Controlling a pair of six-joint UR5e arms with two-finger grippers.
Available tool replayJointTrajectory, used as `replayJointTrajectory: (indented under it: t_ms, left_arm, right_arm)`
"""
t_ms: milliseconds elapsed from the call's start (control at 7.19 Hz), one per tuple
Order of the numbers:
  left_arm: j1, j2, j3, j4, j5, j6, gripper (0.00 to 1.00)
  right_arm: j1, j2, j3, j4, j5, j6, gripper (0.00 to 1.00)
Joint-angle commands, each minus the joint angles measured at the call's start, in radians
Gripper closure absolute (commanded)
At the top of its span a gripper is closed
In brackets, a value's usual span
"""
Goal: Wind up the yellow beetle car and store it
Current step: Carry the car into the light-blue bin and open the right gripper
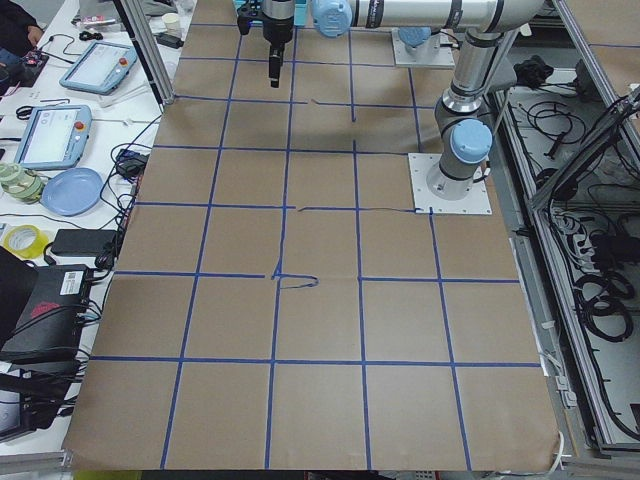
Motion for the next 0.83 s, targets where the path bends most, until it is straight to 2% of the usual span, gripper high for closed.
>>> replayJointTrajectory:
  t_ms: [0,139,278,417,695]
  left_arm:
    - [0.003,0.000,0.001,0.006,0.001,0.000,0.00]
    - [0.004,0.000,0.001,0.006,0.001,0.015,0.00]
    - [0.006,0.000,0.003,0.007,0.003,0.041,0.00]
    - [0.004,0.001,0.001,0.015,0.003,0.043,0.00]
    - [0.004,0.000,0.001,0.018,0.000,0.043,0.00]
  right_arm:
    - [0.001,-0.021,-0.018,-0.012,0.005,0.065,0.00]
    - [0.002,-0.081,-0.037,0.031,0.005,0.169,0.00]
    - [0.014,-0.154,-0.035,0.128,0.081,0.325,0.00]
    - [0.039,-0.198,-0.034,0.149,0.157,0.486,0.00]
    - [0.196,-0.255,-0.039,0.143,0.143,0.745,0.00]
